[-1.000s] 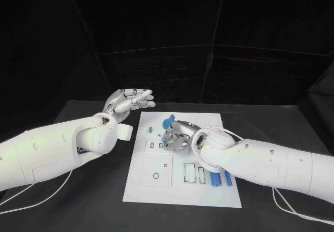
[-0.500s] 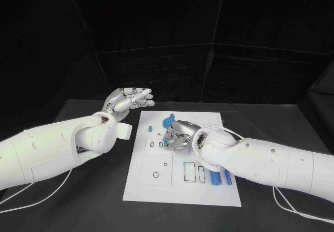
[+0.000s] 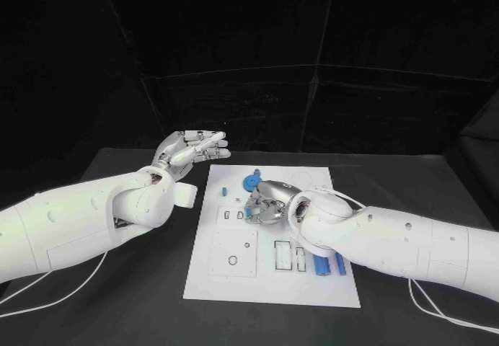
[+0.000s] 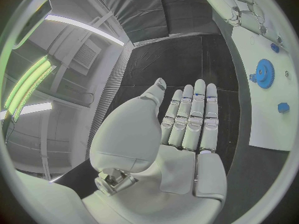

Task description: Assemble the parts on the task board

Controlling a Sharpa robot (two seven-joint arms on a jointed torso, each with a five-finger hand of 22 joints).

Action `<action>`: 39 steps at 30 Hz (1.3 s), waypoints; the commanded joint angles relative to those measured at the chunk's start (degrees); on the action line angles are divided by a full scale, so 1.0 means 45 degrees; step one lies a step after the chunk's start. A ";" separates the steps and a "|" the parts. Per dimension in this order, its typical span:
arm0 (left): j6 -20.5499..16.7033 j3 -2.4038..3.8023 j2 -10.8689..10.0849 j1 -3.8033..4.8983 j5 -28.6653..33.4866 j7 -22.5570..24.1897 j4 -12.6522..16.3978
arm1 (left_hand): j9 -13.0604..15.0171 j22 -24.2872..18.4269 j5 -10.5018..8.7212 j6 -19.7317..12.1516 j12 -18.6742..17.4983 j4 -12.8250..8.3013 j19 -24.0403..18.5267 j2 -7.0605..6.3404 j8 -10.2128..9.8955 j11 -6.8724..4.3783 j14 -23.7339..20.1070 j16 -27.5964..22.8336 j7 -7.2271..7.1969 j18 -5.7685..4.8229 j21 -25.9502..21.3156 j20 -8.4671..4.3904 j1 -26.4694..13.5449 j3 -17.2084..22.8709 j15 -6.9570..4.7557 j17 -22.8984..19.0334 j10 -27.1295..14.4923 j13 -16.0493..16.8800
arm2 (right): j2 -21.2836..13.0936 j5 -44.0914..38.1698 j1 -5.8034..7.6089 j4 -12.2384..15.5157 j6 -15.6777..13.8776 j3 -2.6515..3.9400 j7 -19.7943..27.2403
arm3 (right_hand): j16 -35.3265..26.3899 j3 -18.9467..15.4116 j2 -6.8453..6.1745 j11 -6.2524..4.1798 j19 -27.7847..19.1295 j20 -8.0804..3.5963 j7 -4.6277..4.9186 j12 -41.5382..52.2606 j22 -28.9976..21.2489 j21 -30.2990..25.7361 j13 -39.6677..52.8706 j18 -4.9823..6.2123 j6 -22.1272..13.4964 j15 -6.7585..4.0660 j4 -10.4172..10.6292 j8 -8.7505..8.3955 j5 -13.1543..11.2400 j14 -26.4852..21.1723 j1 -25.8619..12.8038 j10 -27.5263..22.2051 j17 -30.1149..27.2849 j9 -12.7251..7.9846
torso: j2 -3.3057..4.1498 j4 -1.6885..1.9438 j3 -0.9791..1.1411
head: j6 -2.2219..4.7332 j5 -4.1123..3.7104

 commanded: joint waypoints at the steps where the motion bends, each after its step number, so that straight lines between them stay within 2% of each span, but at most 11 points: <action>1: 0.0152 0.0013 0.0008 0.0022 0.0018 0.0067 -0.0004 | -0.0002 -0.0018 0.0070 0.0050 -0.0080 -0.0075 0.0102 0.0026 -0.0073 -0.0011 0.0055 -0.0057 0.0008 0.0095 -0.0070 0.0007 -0.0069 -0.0025 -0.0010 0.0019 0.0076 0.0005 | -0.0007 -0.0100 0.0004 0.0018 0.0113 -0.0013 -0.0163 | 0.0020 0.0021 -0.0212 -0.0003 0.0879 0.0075 0.0009 -0.0074 0.2518 -0.0007 -0.0041 -0.0099 -0.0118 0.0107 0.0066 -0.0114 -0.0082 0.1294 -0.0024 -0.0128 0.3334 -0.0012 | -0.0001 0.0009 0.0001 | -0.0005 -0.0004; 6: 0.0156 0.0013 0.0008 0.0021 0.0018 0.0058 -0.0016 | -0.0002 -0.0018 0.0070 0.0050 -0.0080 -0.0075 0.0102 0.0026 -0.0073 -0.0011 0.0055 -0.0057 0.0008 0.0095 -0.0070 0.0007 -0.0069 -0.0025 -0.0010 0.0019 0.0076 0.0005 | -0.0004 -0.0108 0.0004 0.0025 0.0002 -0.0013 -0.0184 | 0.0001 -0.0270 -0.0526 0.0046 0.0866 0.0132 0.0043 -0.0164 0.2498 -0.0017 -0.0151 -0.0094 -0.0348 0.0158 0.0206 -0.0222 -0.0392 0.1286 -0.0335 -0.0208 0.3303 -0.0001 | 0.0005 -0.0002 0.0002 | 0.0007 -0.0003; 11: 0.0171 0.0013 0.0009 0.0021 0.0018 0.0047 -0.0023 | -0.0002 -0.0018 0.0070 0.0050 -0.0080 -0.0075 0.0102 0.0026 -0.0073 -0.0011 0.0055 -0.0057 0.0008 0.0095 -0.0070 0.0007 -0.0069 -0.0025 -0.0010 0.0019 0.0076 0.0005 | 0.0005 -0.0111 0.0004 0.0031 -0.0147 -0.0013 -0.0218 | -0.0005 -0.0424 -0.0567 0.0070 0.0862 0.0156 0.0064 -0.0188 0.2493 -0.0021 -0.0187 -0.0092 -0.0499 0.0179 0.0291 -0.0275 -0.0757 0.1284 -0.0411 -0.0237 0.3294 0.0006 | 0.0006 0.0000 -0.0003 | 0.0005 -0.0027; 19: 0.0191 0.0013 0.0016 0.0021 0.0018 0.0039 -0.0043 | -0.0004 -0.0044 0.0069 0.0052 -0.0116 -0.0101 0.0120 0.0038 -0.0098 -0.0006 0.0069 -0.0097 0.0014 0.0094 -0.0091 0.0007 -0.0100 -0.0041 -0.0007 0.0029 0.0087 0.0004 | 0.0009 -0.0112 0.0004 0.0053 -0.0408 -0.0013 -0.0259 | -0.0022 -0.0539 -0.0598 0.0089 0.0850 0.0170 0.0082 -0.0237 0.2471 -0.0031 -0.0246 -0.0087 -0.0599 0.0194 0.0364 -0.0305 -0.0896 0.1277 -0.0467 -0.0287 0.3268 0.0008 | -0.0001 0.0014 -0.0003 | -0.0013 -0.0041; 24: 0.0219 0.0013 0.0018 0.0021 0.0018 0.0044 -0.0064 | -0.0002 -0.0047 0.0070 0.0064 -0.0118 -0.0105 0.0125 0.0045 -0.0096 -0.0010 0.0075 -0.0101 0.0007 0.0094 -0.0093 0.0007 -0.0103 -0.0040 -0.0009 0.0032 0.0098 0.0006 | -0.0032 -0.0112 0.0004 0.0130 -0.1167 -0.0014 -0.0051 | -0.0032 -0.0754 -0.0662 0.0180 0.0848 0.0221 0.0190 -0.0245 0.2468 -0.0034 -0.0270 -0.0087 -0.1084 0.0263 0.0523 -0.0490 -0.1221 0.1273 -0.0515 -0.0322 0.3250 -0.0026 | 0.0000 0.0002 0.0002 | -0.0017 -0.0033; 27: 0.0275 0.0013 0.0018 0.0020 0.0017 0.0012 -0.0092 | 0.0013 -0.0062 0.0072 0.0175 -0.0105 -0.0132 0.0185 0.0087 -0.0063 -0.0062 0.0166 -0.0097 -0.0055 0.0104 -0.0089 -0.0012 -0.0112 -0.0031 -0.0044 0.0060 0.0219 0.0019 | -0.0157 -0.0054 0.0004 0.0245 -0.1747 -0.0012 0.0511 | -0.0049 -0.0881 -0.0722 0.0270 0.0850 0.0283 0.0293 -0.0199 0.2473 -0.0032 -0.0240 -0.0088 -0.1496 0.0338 0.0654 -0.0552 -0.1265 0.1266 -0.0502 -0.0300 0.3224 -0.0033 | -0.0001 -0.0004 0.0007 | -0.0007 -0.0026; 29: 0.0320 0.0013 0.0019 0.0019 0.0015 -0.0045 -0.0120 | 0.0014 -0.0014 0.0065 0.0289 -0.0120 -0.0163 0.0553 0.0113 -0.0054 -0.0150 0.0690 0.0114 -0.0118 0.0108 0.0077 -0.0154 -0.0145 -0.0038 -0.0204 0.0217 0.0379 0.0022 | -0.0284 0.0046 0.0005 0.0357 -0.2010 -0.0010 0.0992 | -0.0057 -0.0905 -0.0741 0.0280 0.0844 0.0294 0.0300 -0.0203 0.2462 -0.0037 -0.0247 -0.0086 -0.1521 0.0347 0.0671 -0.0540 -0.1247 0.1263 -0.0490 -0.0307 0.3211 -0.0027 | -0.0015 -0.0009 0.0012 | 0.0002 -0.0022; 31: 0.0373 0.0013 0.0023 0.0019 -0.0030 -0.0182 -0.0166 | 0.0009 0.0135 0.0076 0.0399 -0.0163 -0.0196 0.1345 0.0131 -0.0078 -0.0293 0.1713 0.0575 -0.0232 0.0092 0.0486 -0.0484 -0.0184 -0.0047 -0.0505 0.0572 0.0589 0.0020 | -0.0522 0.0246 0.0015 0.0586 -0.2249 -0.0002 0.1654 | -0.0078 -0.1216 -0.0921 0.0304 0.0828 0.0341 0.0315 -0.0162 0.2435 -0.0050 -0.0226 -0.0079 -0.1562 0.0377 0.0855 -0.0447 -0.0613 0.1254 -0.0535 -0.0297 0.3178 0.0013 | -0.0018 -0.0005 0.0007 | 0.0006 -0.0051; 33: 0.0400 0.0013 0.0030 0.0019 -0.0093 -0.0293 -0.0202 | 0.0008 0.0224 0.0090 0.0458 -0.0150 -0.0206 0.1784 0.0141 -0.0099 -0.0412 0.2293 0.0855 -0.0308 0.0113 0.0723 -0.0635 -0.0204 -0.0045 -0.0673 0.0816 0.0799 0.0037 | -0.0692 0.0408 0.0036 0.0751 -0.2335 0.0004 0.2032 | -0.0087 -0.1415 -0.0968 0.0313 0.0824 0.0354 0.0326 -0.0137 0.2428 -0.0054 -0.0212 -0.0077 -0.1601 0.0389 0.0961 -0.0426 -0.0386 0.1250 -0.0575 -0.0287 0.3164 0.0018 | -0.0007 0.0005 0.0006 | 0.0008 -0.0054; 36: 0.0507 0.0013 0.0052 0.0018 -0.0218 -0.0483 -0.0292 | 0.0020 0.0366 0.0085 0.0611 -0.0148 -0.0223 0.2408 0.0140 -0.0109 -0.0588 0.3133 0.1333 -0.0442 0.0112 0.1088 -0.0886 -0.0219 -0.0026 -0.0926 0.1275 0.1132 0.0058 | -0.1055 0.0865 0.0136 0.1094 -0.2339 0.0014 0.2762 | -0.0108 -0.1656 -0.0999 0.0326 0.0802 0.0366 0.0335 -0.0147 0.2391 -0.0071 -0.0236 -0.0068 -0.1634 0.0400 0.1097 -0.0402 -0.0305 0.1241 -0.0632 -0.0309 0.3130 0.0023 | -0.0015 0.0000 0.0023 | 0.0006 -0.0041; 39: 0.0667 0.0013 0.0060 0.0018 -0.0589 -0.0715 -0.0402 | 0.0090 0.0654 0.0073 0.1052 -0.0035 -0.0182 0.3314 0.0167 0.0032 -0.0927 0.4334 0.2372 -0.0724 0.0118 0.1724 -0.1293 -0.0279 0.0018 -0.1290 0.2026 0.1714 0.0125 | -0.1487 0.1561 0.0352 0.1458 -0.2194 0.0020 0.3526 | -0.0156 -0.1782 -0.0966 0.0332 0.0761 0.0372 0.0338 -0.0185 0.2318 -0.0103 -0.0284 -0.0051 -0.1638 0.0404 0.1188 -0.0380 -0.0306 0.1221 -0.0661 -0.0354 0.3054 0.0028 | -0.0025 -0.0007 0.0013 | 0.0056 -0.0022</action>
